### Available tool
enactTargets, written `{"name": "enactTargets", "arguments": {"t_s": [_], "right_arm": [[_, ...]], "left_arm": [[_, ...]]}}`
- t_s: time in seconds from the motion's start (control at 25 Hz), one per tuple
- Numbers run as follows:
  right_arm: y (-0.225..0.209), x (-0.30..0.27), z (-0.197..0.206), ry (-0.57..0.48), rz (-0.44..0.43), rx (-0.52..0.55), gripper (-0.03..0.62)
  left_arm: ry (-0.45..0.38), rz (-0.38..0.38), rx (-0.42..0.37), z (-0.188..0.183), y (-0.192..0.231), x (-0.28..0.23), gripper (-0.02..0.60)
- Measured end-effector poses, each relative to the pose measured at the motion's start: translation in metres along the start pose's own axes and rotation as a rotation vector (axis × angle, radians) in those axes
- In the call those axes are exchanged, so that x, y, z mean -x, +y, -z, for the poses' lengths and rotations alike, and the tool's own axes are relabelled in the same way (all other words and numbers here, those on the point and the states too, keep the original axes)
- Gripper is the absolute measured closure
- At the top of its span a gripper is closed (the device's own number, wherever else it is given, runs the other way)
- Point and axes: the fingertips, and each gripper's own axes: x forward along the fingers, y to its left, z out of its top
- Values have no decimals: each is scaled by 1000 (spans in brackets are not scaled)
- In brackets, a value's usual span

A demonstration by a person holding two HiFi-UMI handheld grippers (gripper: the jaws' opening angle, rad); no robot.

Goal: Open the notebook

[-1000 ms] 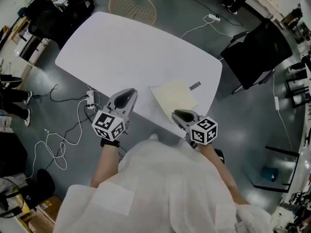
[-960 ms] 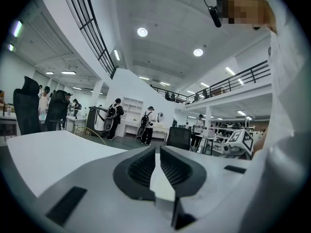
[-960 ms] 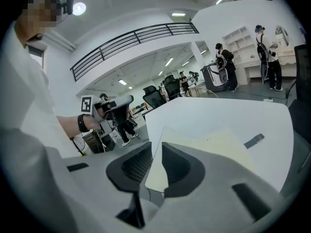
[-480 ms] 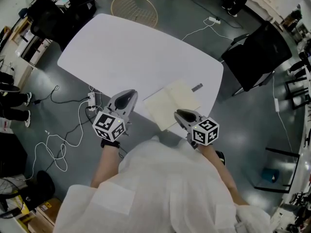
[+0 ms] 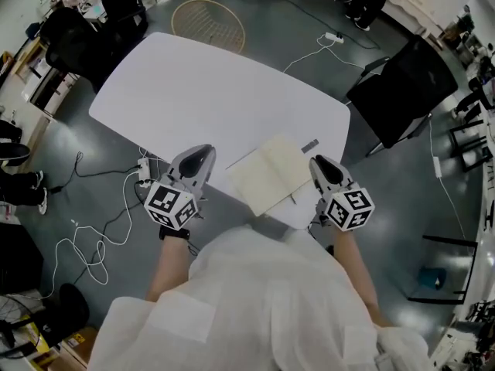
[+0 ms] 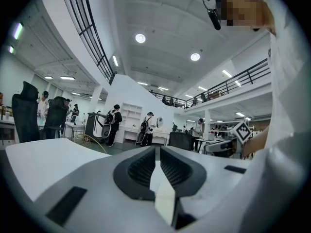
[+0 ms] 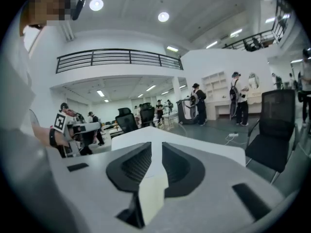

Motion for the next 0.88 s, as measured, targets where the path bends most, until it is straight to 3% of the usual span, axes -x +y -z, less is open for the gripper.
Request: {"name": "enactTargets", "arguments": {"t_s": [0.2,0.32,0.52,0.88], "right_arm": [[-50,41,-61,-170,230,75,537],[-62,60,-86,-229,303,147,574],[-66,71,-104,-238,369,202,592],[-80,79,-104,-205,393,219,594]], "left_arm": [[-34,4,-20,-19,1,-6,551],[-60,5,-44,-34,1,-11,551],[-92,6,-79,-63,3,-21,551],[-89,34,-90,-64,-2,-44,551]]}}
